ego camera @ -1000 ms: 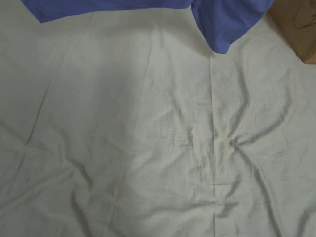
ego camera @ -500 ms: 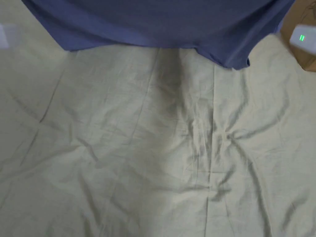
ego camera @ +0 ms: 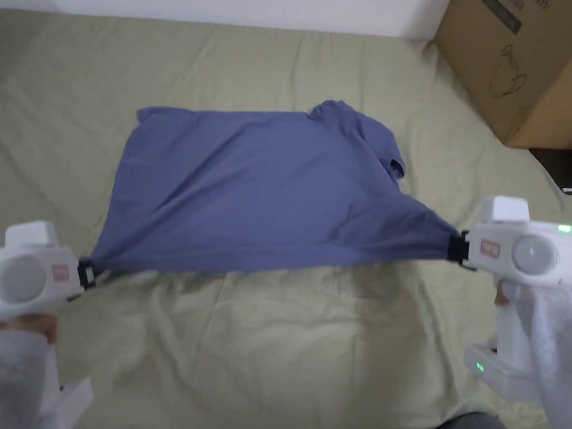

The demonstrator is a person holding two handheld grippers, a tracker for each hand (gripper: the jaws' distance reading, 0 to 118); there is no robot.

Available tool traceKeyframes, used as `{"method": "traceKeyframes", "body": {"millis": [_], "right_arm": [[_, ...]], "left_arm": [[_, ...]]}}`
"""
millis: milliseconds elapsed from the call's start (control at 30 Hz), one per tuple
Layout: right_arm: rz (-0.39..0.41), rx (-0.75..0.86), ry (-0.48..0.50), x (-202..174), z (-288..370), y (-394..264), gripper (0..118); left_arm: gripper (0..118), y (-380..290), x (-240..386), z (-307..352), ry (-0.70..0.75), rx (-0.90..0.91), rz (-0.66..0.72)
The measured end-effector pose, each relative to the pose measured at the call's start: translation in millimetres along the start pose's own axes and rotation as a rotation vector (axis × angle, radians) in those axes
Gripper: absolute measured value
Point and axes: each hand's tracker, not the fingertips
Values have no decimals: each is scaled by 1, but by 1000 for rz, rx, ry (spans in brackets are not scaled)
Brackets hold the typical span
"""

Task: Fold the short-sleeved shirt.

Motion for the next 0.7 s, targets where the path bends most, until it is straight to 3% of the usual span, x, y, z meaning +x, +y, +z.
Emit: {"method": "traceKeyframes", "body": {"millis": [100,267,533,567,600,633,667,700], "right_arm": [[-8,-29,20,15,15,-34,2],[1,-43,59,27,45,-77,2],[35,-19,66,26,74,-115,2],[37,-27,70,31,69,-113,4],[28,-32,65,31,71,-112,10],[16,-21,60,31,76,-110,27],[29,-19,64,32,80,-107,67],[42,-12,67,34,83,-105,95]], "left_arm": [[0,-27,-17,10,1,-35,-80],[0,-56,-39,43,-39,-39,111],[0,-82,-45,75,-24,3,89],[8,-81,-46,78,-30,7,96],[20,-80,-46,81,-35,1,100],[37,-78,-48,86,-32,1,102],[72,-78,-51,90,-41,21,100],[96,-77,-54,95,-41,45,95]]}}
